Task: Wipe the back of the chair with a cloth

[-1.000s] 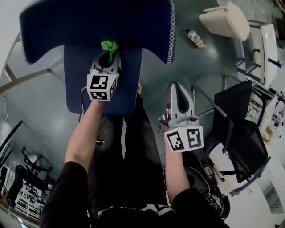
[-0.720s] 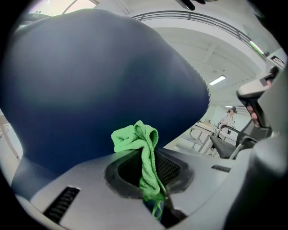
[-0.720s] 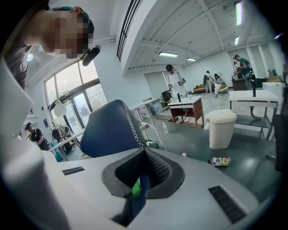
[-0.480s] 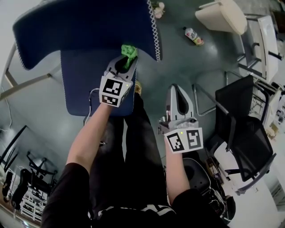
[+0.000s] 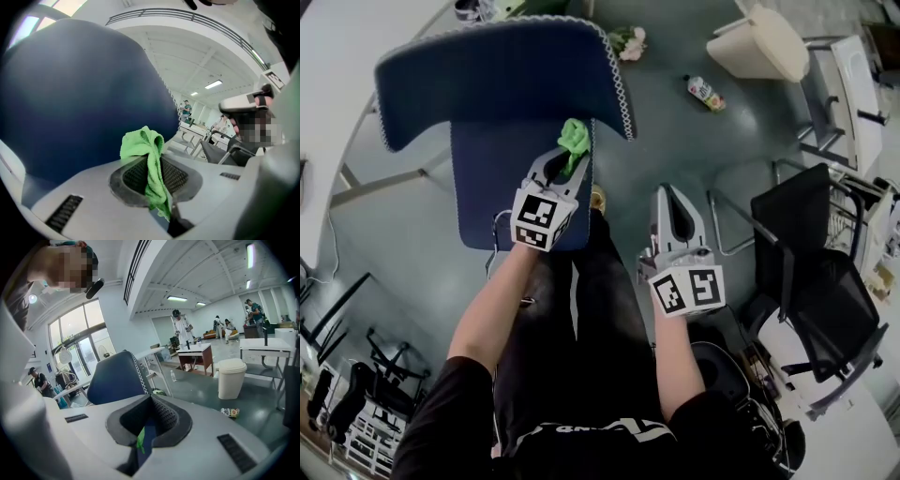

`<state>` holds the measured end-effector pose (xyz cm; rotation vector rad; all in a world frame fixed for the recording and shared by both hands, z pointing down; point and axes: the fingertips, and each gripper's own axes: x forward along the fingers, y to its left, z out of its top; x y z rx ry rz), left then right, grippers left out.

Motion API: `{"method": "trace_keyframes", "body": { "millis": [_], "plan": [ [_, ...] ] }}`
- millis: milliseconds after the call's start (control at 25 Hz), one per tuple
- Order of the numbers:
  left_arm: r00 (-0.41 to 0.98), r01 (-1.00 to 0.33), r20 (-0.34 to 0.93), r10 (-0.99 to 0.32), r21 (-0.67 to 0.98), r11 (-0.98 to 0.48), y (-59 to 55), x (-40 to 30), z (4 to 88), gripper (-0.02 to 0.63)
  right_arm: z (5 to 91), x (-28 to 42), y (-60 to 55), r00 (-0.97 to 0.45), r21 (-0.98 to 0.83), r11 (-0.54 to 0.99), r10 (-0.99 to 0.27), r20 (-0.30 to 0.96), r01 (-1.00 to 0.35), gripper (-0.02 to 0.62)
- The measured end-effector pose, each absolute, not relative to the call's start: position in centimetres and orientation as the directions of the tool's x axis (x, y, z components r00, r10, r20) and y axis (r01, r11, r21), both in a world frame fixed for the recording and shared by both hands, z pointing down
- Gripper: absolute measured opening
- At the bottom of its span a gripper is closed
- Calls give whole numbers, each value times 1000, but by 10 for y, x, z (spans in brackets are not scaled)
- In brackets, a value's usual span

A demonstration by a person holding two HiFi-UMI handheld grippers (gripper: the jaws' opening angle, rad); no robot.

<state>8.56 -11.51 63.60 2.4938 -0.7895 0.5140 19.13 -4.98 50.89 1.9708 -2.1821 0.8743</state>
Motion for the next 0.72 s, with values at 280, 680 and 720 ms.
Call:
{"method": "trace_keyframes", "body": {
  "millis": [280,680,720],
  "plan": [
    [708,-691,460,-536,298,-658,-141,43,528,58,446,174,-64,-233,-362,85,-892,388,-928,-3],
    [650,-758,406,-642,299,-579,-165,-7,388,58,368,125,-94,-361,-347,246,-876,319,-905,-3],
    [651,-758,392,-650,297,-580,-167,-11,376,58,363,120,-95,-378,-347,266,-870,315,-900,-3]
  ]
}}
